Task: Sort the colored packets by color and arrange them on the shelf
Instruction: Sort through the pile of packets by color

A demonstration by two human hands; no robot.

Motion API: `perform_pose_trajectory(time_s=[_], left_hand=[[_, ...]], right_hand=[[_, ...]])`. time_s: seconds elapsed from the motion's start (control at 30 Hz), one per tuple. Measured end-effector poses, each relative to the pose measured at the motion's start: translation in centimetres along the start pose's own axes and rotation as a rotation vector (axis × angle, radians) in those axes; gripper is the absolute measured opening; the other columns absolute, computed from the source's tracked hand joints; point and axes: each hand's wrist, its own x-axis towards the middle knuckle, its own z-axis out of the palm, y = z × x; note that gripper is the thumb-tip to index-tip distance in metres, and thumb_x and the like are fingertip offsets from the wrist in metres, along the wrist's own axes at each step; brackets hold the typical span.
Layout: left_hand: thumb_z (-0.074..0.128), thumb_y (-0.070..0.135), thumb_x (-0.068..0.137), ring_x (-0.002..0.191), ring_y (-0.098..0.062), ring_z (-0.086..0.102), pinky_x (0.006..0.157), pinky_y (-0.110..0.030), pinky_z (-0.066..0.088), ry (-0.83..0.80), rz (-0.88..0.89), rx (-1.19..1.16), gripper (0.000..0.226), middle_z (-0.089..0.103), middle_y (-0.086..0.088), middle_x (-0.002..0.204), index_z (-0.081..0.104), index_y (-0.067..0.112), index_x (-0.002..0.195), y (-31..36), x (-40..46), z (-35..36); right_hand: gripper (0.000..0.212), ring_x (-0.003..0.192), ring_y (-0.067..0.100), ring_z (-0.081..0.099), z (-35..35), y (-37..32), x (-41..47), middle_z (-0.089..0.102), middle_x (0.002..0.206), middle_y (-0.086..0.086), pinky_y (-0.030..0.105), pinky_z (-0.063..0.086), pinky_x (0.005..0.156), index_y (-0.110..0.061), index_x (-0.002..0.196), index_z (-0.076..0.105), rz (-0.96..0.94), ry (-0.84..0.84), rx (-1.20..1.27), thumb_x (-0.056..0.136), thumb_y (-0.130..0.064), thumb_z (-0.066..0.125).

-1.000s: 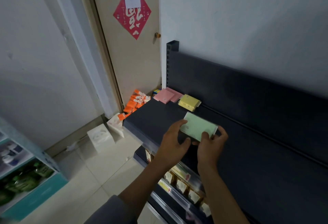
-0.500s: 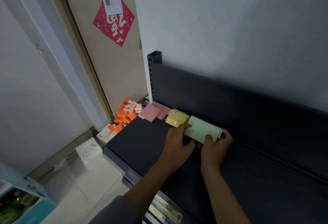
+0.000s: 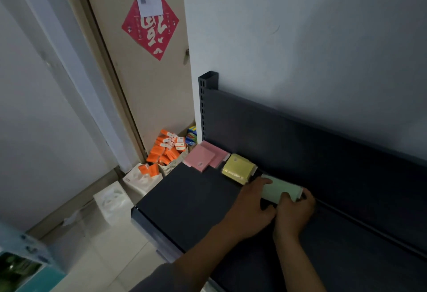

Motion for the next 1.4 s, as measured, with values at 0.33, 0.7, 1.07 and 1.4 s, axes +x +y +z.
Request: perform_pose_trajectory(time_s=[0.33,0.7,1.07,1.4], left_hand=[[0.049,0.021,0.099,0.139,-0.014,0.032,0.106,-0.017,0.027,-0.204,0.095,0.094,0.051,0.040,-0.006,0.151,0.036,0.021,0.149,-1.1,2.4,-0.4],[0.043,0.007,0.096,0.130,-0.022,0.041,0.106,-0.030,0.038,-0.246,0.130,0.165,0.049,0.042,-0.011,0.141,0.039,0.015,0.144,-1.3,2.6,-1.6],[0.045,0.013,0.097,0.142,-0.027,0.031,0.110,-0.039,0.041,-0.310,0.186,0.355,0.047,0.043,-0.015,0.145,0.040,0.011,0.143,-2.0,3.1,-2.4],[0.049,0.025,0.098,0.145,-0.034,0.025,0.116,-0.045,0.033,-0.404,0.252,0.549,0.057,0.036,-0.019,0.152,0.032,0.011,0.151,-1.3,3.5,-2.6]], right_hand=[[0.047,0.103,0.030,0.062,0.5,1.0,1.4,0.061,0.116,0.011,0.047,0.057,0.088,-0.016,0.132,0.059,-0.090,0.061,-0.179,0.087,-0.003,0.061],[0.027,0.106,0.033,0.048,0.2,2.5,1.8,0.061,0.110,0.018,0.032,0.034,0.080,-0.005,0.106,0.067,-0.243,0.037,-0.779,0.082,-0.018,0.068],[0.032,0.110,0.031,0.045,0.7,2.0,1.6,0.062,0.116,0.017,0.032,0.030,0.078,-0.011,0.117,0.066,-0.270,0.010,-0.915,0.089,-0.027,0.064],[0.009,0.079,0.023,0.062,-1.0,-0.5,0.9,0.065,0.084,0.004,0.042,0.058,0.073,-0.013,0.094,0.069,-0.299,0.013,-0.699,0.086,-0.014,0.065]])
